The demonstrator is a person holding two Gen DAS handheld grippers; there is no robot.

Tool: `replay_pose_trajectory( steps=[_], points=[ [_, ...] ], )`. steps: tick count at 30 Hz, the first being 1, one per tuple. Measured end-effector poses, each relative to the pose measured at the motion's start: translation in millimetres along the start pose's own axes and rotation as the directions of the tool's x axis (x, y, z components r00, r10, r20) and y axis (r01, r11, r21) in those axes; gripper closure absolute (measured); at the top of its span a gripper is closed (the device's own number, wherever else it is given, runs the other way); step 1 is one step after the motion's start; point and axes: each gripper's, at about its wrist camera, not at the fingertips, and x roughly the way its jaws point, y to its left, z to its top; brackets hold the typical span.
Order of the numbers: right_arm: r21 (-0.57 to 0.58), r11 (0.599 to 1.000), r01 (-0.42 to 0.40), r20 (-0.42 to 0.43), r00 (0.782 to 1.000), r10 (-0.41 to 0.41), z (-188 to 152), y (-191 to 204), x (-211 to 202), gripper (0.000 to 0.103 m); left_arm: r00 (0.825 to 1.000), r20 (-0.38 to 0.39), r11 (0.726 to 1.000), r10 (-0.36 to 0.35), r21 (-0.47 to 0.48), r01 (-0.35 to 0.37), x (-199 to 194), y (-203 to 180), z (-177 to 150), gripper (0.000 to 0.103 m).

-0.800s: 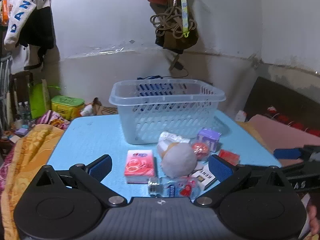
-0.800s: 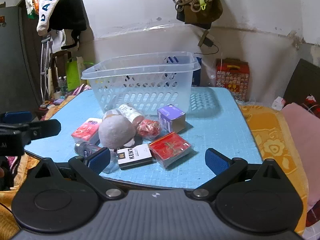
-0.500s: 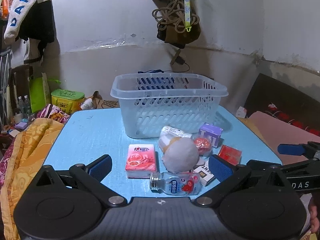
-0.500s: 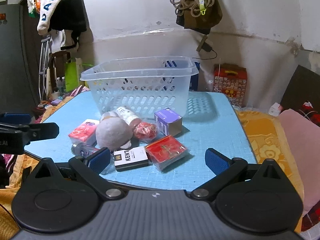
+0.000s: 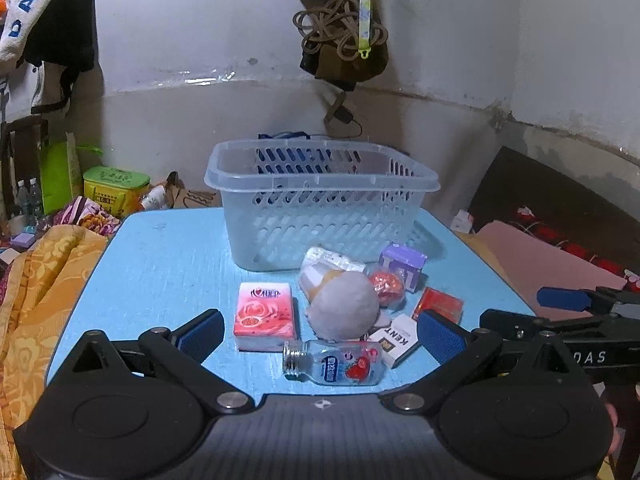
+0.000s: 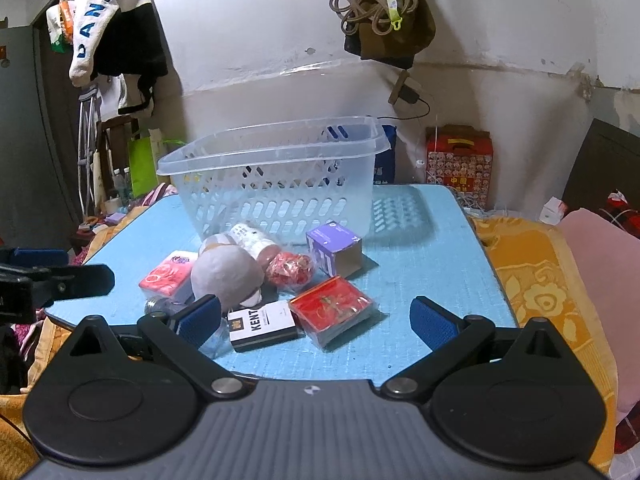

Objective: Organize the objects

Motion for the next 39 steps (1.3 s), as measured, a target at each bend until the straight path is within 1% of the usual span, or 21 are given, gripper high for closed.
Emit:
replay_pose_trajectory(
  steps=[4,16,39],
  points=[
    [-0.001,1.0,0.007,-0.001,1.0,-0.007,-0.2,0.3,0.7,0.0,0.999,-0.032,1.0,-0.01,-0.008,0.01,4.5,1.6,-1.6,0.0],
    [-0.008,1.0,0.0,0.002,1.0,0.0,-0.7,2.5,-0.5,0.0,0.999,-0.026,0.999,-0.028,-0.02,0.028,0.5,1.0,-3.2,0.0],
    [-0.007,1.0,0.001,0.0,1.0,-0.001,0.3,1.8,-0.8,0.0,0.999,-0.036,1.0,-0.019,-0.021,0.019,3.2,-0.1,-4.2,0.0]
  ],
)
